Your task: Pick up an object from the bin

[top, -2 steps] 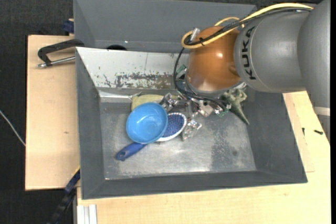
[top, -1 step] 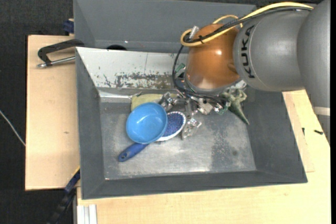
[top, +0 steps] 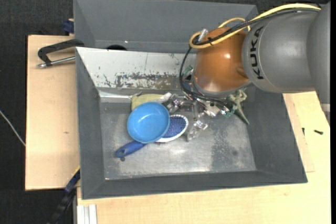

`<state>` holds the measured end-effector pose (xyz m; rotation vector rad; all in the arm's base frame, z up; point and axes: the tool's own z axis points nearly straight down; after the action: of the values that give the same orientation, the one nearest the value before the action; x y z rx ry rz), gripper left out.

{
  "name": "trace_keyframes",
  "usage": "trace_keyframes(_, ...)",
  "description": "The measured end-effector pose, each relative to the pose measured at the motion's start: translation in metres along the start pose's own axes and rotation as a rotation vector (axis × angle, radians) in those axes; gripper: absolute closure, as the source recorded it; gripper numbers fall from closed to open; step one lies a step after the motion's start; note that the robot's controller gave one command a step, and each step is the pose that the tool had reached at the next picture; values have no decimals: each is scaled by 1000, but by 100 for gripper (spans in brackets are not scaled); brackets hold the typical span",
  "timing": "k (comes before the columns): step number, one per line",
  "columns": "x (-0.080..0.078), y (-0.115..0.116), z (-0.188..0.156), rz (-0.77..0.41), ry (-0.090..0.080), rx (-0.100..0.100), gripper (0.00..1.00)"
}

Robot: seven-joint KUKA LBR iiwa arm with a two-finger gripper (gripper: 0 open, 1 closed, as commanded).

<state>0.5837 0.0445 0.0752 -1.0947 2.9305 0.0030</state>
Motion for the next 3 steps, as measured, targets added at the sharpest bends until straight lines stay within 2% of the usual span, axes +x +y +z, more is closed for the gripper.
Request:
trace_keyframes(1, -24, 11, 0, -30, 7, 4, 0)
trace_keyframes(2, -33, 18, 0, -17, 11, 4, 0)
trace_keyframes(3, -47, 25, 1, -63, 19, 7, 0)
